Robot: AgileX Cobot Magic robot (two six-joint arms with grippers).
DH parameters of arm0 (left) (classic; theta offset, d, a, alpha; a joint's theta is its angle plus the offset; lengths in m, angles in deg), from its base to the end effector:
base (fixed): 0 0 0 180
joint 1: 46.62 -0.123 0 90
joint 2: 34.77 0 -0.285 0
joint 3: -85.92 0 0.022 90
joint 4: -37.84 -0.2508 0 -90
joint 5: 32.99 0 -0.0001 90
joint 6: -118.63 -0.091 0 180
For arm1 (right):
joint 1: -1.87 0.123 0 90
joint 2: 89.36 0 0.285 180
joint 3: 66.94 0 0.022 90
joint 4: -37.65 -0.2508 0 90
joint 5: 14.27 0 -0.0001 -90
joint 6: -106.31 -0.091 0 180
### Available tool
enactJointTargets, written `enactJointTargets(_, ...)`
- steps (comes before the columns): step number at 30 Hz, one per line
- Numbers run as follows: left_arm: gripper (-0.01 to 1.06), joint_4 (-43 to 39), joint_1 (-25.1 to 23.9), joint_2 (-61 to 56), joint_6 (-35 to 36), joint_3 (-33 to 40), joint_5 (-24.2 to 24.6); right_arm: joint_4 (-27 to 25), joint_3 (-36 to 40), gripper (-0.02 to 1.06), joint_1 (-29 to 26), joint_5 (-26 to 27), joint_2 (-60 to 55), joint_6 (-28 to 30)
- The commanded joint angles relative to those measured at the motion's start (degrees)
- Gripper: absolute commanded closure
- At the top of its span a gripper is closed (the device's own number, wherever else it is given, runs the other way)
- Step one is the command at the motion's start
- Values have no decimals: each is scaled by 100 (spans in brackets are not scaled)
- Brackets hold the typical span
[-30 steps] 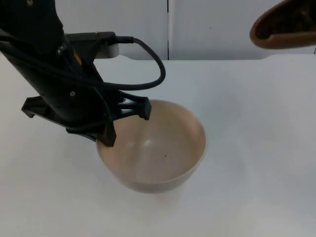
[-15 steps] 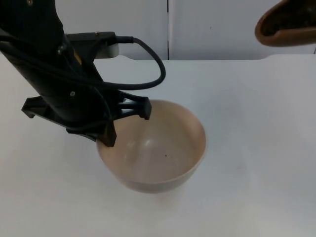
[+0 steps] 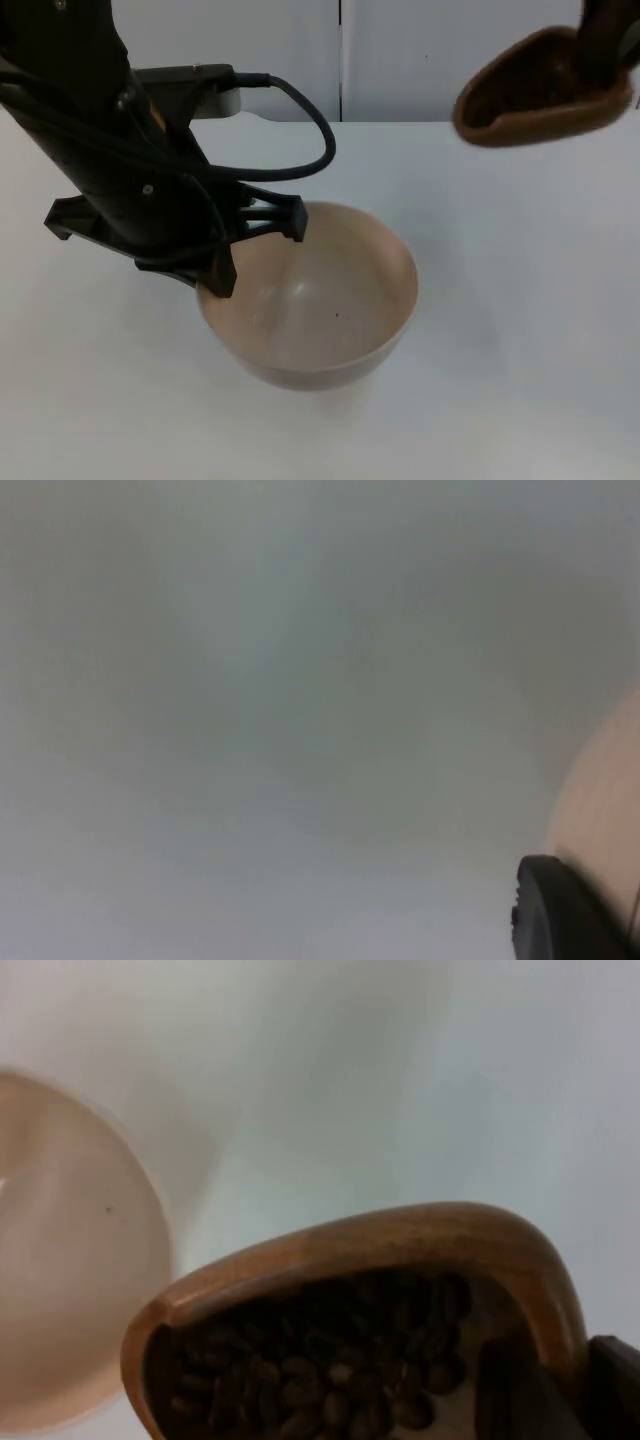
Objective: Pick up the bowl with the left hand and pour the coffee beans from the cup into the bowl with the right hand.
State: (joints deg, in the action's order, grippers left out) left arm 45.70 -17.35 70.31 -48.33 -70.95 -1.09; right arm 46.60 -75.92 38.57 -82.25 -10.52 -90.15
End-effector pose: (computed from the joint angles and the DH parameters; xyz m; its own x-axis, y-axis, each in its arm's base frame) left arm 0.2724 -0.1602 0.1751 -0.9429 0.1426 -0.3011 0.2030 0.9625 -0.1800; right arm 0.2784 0.1911 0.3304 -0.8583 -0.3605 -0.3652 -0.3669 0.9287 -0.0542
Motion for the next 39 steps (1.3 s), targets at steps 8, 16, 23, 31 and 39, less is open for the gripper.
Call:
enactJointTargets(8,105,66,1,-36,55,-50,-71,768,-971,105,794,-198,-844,-345)
enactJointTargets(16,105,66,1,-36,55,-50,-92,1285,-1332,105,1217,-198,-1038,-403)
enactJointTargets(23,105,66,1,-36,55,-50,-81,1918,-1332,105,1489,-198,-1038,-346)
enactJointTargets(31,105,66,1,-36,55,-50,-81,2461,-1332,105,1872,-198,-1038,-4)
enactJointTargets(39,105,66,1,-36,55,-50,-92,3118,-1332,105,2067,-198,-1038,206)
